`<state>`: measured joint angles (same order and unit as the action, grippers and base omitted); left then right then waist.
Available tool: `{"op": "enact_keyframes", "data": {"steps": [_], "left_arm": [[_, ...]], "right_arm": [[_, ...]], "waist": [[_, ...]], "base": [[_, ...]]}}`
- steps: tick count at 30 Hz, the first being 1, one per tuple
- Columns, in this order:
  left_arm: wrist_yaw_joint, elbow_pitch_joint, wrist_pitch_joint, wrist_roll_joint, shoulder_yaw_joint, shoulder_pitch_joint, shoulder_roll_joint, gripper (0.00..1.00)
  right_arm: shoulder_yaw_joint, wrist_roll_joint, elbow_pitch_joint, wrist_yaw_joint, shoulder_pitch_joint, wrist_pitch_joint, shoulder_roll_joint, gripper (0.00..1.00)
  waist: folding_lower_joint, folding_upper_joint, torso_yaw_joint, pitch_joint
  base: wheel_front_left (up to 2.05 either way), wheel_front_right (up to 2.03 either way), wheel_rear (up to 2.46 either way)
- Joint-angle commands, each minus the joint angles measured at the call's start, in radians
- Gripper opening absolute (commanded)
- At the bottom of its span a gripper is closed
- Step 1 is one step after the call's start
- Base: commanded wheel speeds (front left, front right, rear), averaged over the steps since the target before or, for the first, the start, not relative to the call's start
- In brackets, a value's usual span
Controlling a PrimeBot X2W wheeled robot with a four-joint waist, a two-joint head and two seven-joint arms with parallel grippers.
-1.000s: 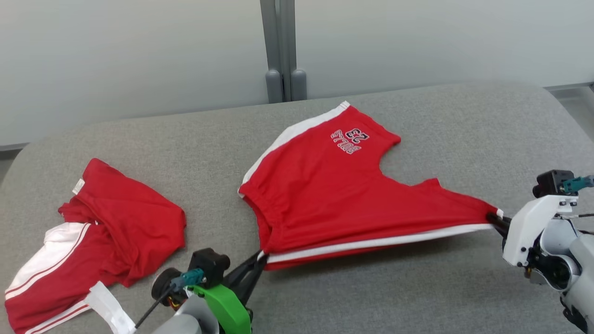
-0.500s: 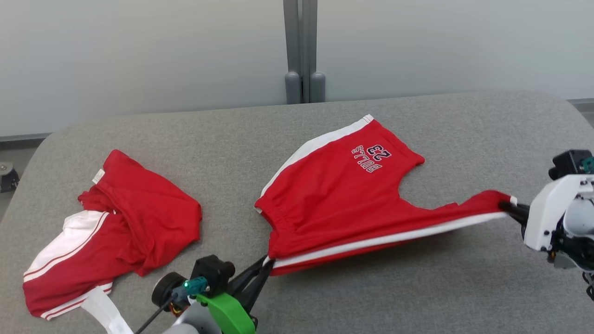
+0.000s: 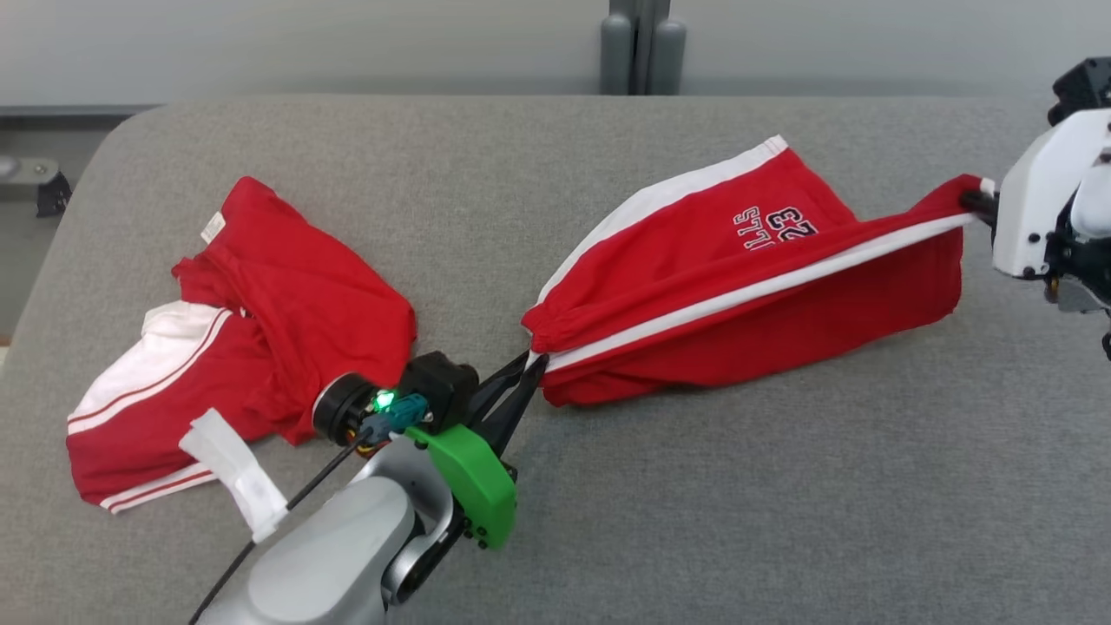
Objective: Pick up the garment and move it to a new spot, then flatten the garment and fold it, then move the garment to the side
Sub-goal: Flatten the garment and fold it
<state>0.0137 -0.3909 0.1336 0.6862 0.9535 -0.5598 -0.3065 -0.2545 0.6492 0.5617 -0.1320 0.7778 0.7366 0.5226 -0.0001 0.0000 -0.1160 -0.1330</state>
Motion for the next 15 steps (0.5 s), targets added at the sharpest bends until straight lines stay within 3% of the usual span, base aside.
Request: {"op": "enact_keyframes", "data": {"steps": [1, 15], "left_arm": [[0.007, -0.021, 0.007, -0.007, 0.002, -0.034, 0.01, 0.0], [0.073, -0.229, 0.05, -0.024, 0.017, -0.227, 0.156, 0.0]], "right_arm": [[0.011, -0.029, 0.02, 0.002, 0.037, 0.012, 0.0, 0.0], [0.037, -0.208, 0.173, 0.002, 0.277, 0.062, -0.035, 0.0]], "waist": [[0.0001, 0.0, -0.082, -0.092], [0.0001, 0.0, -0.164, -0.228]], "base": [[0.0, 0.0, 0.0], [0.0, 0.0, 0.0]]}}
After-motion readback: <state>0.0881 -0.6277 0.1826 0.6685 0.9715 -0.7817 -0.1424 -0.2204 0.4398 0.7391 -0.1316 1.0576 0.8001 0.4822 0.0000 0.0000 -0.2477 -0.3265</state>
